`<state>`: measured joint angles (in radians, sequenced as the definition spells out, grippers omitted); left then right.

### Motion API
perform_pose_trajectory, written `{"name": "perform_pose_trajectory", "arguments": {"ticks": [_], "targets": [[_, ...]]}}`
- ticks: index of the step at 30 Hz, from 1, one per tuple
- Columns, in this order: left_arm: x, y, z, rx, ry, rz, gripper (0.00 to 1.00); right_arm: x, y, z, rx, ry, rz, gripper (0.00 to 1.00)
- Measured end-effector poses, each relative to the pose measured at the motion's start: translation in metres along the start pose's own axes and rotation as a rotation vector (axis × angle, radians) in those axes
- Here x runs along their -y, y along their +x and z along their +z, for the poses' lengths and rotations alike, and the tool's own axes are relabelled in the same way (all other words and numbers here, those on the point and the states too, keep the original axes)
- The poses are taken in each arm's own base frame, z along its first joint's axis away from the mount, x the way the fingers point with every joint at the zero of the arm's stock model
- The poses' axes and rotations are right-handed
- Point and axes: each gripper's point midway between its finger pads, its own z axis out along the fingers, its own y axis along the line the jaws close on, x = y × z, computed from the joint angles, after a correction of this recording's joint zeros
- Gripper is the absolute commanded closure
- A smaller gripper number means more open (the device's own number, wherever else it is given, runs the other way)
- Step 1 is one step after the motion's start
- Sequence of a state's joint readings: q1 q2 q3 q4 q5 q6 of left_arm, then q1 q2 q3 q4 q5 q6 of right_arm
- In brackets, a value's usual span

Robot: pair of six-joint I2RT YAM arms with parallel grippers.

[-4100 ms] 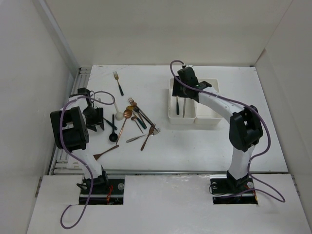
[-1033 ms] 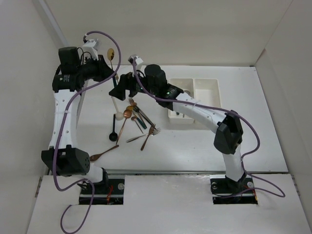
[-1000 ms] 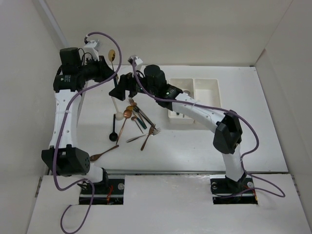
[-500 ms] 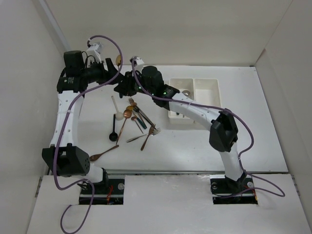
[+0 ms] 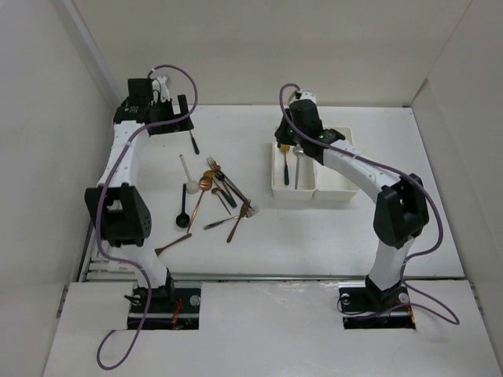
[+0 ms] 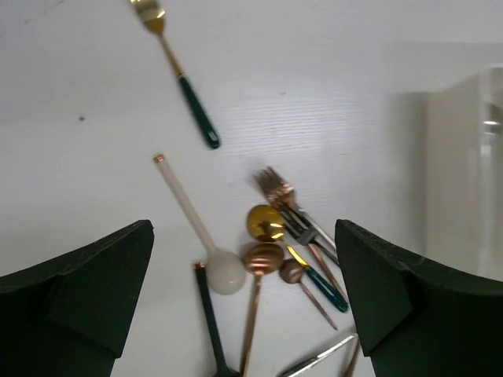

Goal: Sort the eating utensils into containers

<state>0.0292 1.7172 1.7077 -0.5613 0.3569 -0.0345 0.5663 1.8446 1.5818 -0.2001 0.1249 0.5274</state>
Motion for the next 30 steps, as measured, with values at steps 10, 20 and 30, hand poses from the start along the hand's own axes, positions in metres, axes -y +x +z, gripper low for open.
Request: {"name": "perform_pose_trajectory", "arguments": {"ticks": [10, 20, 30], "targets": [[-0.056, 0.063, 0.108, -0.24, -0.24, -0.011, 0.0, 0.103, 0.068, 0.018, -0.237, 0.274, -0.063, 0.92], [-0.061, 0.036, 0.16, -0.163, -0.322, 0.044, 0.0, 0.115, 0.094, 0.009, -0.351, 0.304, -0.103, 0.38], [-0.087, 0.064, 0.211, -0.206, -0.371, 0.003, 0.06, 0.119, 0.099, -0.004, -0.416, 0.33, -0.13, 0.35]]}}
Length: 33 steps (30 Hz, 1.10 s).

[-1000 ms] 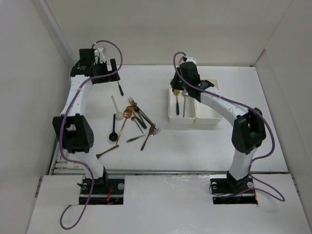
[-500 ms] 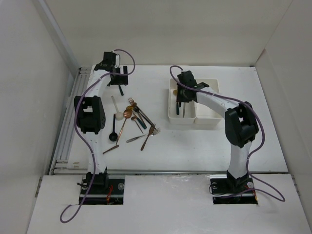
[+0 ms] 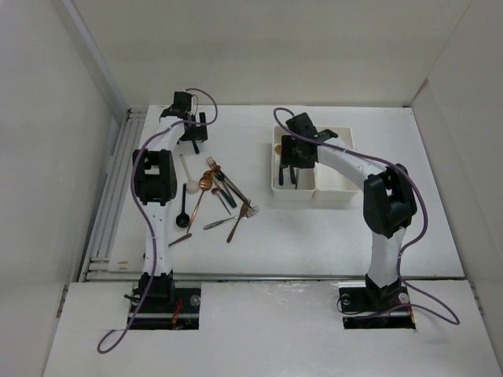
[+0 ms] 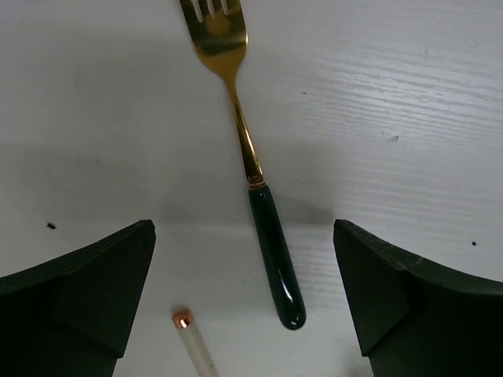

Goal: Sort the eating utensils into containers

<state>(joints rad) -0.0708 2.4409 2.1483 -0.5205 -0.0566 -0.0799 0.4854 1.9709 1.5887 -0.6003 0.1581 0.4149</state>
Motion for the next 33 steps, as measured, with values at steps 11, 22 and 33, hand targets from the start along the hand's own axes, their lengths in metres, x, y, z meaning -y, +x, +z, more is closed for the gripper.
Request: {"name": "perform_pose_trajectory", "arguments": {"ticks": [11, 22, 33], "targets": [[0.011, 0.007, 0.009, -0.029, 0.052, 0.007, 0.67, -0.002, -0.034, -0.022, 0.065, 0.018, -0.014, 0.35], [0.018, 0.006, 0.009, -0.037, 0.098, 0.026, 1.0, 0.009, -0.056, -0.051, 0.138, 0.048, 0.0, 0.34], [0.058, -0.031, -0.04, 0.065, 0.319, 0.057, 1.0, -0.023, -0.085, -0.153, 0.365, -0.179, -0.064, 0.08]]}}
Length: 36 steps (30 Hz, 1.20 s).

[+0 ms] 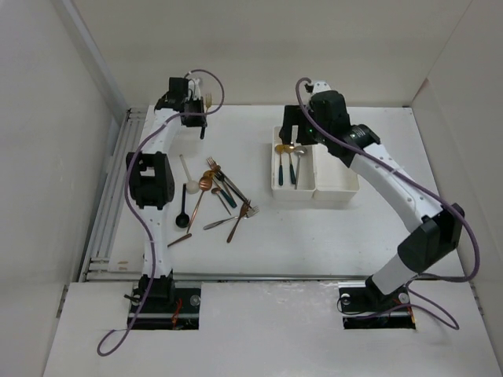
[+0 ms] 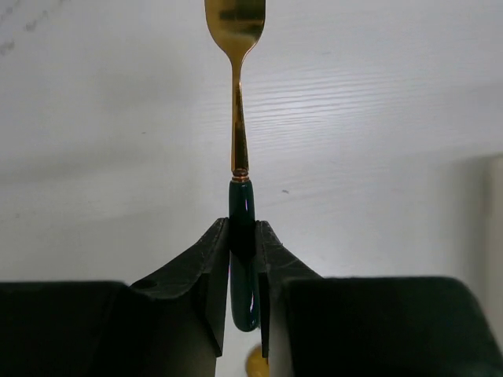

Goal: Sort the eating utensils into containers

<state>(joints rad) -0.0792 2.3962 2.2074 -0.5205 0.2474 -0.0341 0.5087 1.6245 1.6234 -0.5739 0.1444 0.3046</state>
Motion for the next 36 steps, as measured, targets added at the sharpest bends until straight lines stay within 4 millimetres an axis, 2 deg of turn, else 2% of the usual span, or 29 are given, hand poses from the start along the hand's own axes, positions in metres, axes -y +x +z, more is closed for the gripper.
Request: {"name": "perform_pose_trajectory", "arguments": {"ticks": [1, 3, 6, 7, 8, 9, 11, 12, 14, 16, 21, 23, 25, 26, 28, 36], "targets": [[0.011, -0.011, -0.015, 0.031, 0.029, 0.013, 1.0, -0.015, -0.007, -0.008, 0.032, -0.065, -0.003, 0.07], [0.037, -0.034, -0.059, 0.103, 0.089, 0.05, 1.0, -0.044, -0.022, -0.023, 0.1, -0.185, -0.011, 0.07], [0.086, -0.064, -0.142, 0.255, 0.178, 0.135, 1.0, -0.095, -0.036, -0.038, 0.177, -0.36, -0.009, 0.07], [0.104, -0.071, -0.172, 0.306, 0.211, 0.165, 1.0, -0.117, -0.036, -0.039, 0.181, -0.435, 0.009, 0.11], [0.122, -0.077, -0.201, 0.362, 0.245, 0.193, 1.0, -0.124, -0.036, -0.038, 0.179, -0.46, 0.017, 0.11], [0.139, -0.081, -0.226, 0.413, 0.279, 0.218, 1.0, -0.135, -0.034, -0.035, 0.169, -0.502, 0.036, 0.15], [0.171, -0.083, -0.272, 0.486, 0.356, 0.25, 1.0, -0.151, -0.03, -0.027, 0.15, -0.565, 0.074, 0.29], [0.182, -0.082, -0.29, 0.512, 0.39, 0.257, 1.0, -0.157, -0.026, -0.021, 0.132, -0.593, 0.093, 0.34], [0.194, -0.082, -0.31, 0.539, 0.433, 0.251, 1.0, -0.167, -0.02, -0.015, 0.107, -0.638, 0.123, 0.34], [0.197, -0.079, -0.313, 0.533, 0.454, 0.222, 1.0, -0.176, -0.018, -0.016, 0.095, -0.678, 0.141, 0.34], [0.196, -0.049, -0.283, 0.406, 0.46, 0.15, 1.0, -0.202, -0.026, -0.038, 0.136, -0.785, 0.177, 0.29], [0.202, -0.037, -0.275, 0.366, 0.469, 0.142, 1.0, -0.207, -0.029, -0.046, 0.152, -0.809, 0.194, 0.29], [0.209, -0.029, -0.272, 0.339, 0.48, 0.14, 1.0, -0.211, -0.034, -0.05, 0.171, -0.826, 0.208, 0.35], [0.213, -0.027, -0.273, 0.335, 0.488, 0.141, 1.0, -0.212, -0.037, -0.05, 0.179, -0.824, 0.218, 0.41], [0.218, -0.025, -0.273, 0.329, 0.499, 0.143, 1.0, -0.211, -0.04, -0.047, 0.186, -0.813, 0.246, 0.45], [0.217, -0.023, -0.272, 0.318, 0.486, 0.129, 1.0, -0.206, -0.033, -0.031, 0.154, -0.756, 0.32, 0.49]]}}
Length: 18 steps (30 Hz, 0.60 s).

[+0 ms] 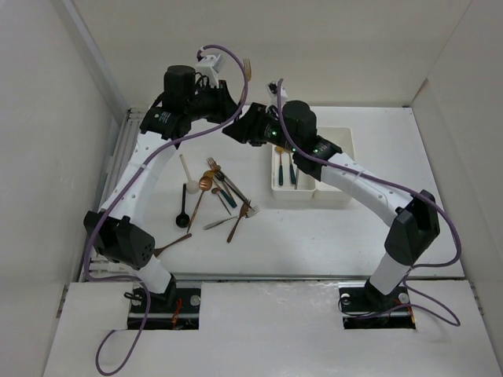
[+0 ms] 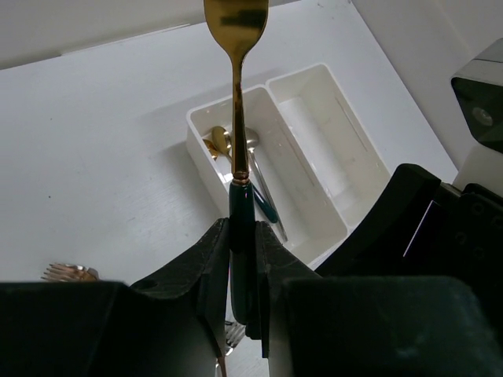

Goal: Sort the eating utensils into containers

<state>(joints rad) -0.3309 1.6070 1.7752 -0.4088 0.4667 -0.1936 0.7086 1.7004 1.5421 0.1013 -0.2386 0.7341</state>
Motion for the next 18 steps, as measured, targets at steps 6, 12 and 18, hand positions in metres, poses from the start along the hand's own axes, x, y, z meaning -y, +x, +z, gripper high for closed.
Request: {"name": "perform_pose_trajectory", "arguments": {"ticks": [6, 12, 18], "targets": [[-0.005, -0.001, 0.0, 0.006, -0.024, 0.007, 1.0, 0.011, 0.002, -0.008, 0.0, 0.076, 0.015, 0.49], [-0.007, -0.002, 0.0, 0.008, -0.033, 0.013, 1.0, 0.023, 0.003, -0.015, 0.008, 0.16, 0.021, 0.47], [-0.006, -0.001, 0.0, 0.007, -0.03, 0.011, 1.0, 0.034, 0.003, -0.013, 0.017, 0.21, 0.023, 0.47]]}}
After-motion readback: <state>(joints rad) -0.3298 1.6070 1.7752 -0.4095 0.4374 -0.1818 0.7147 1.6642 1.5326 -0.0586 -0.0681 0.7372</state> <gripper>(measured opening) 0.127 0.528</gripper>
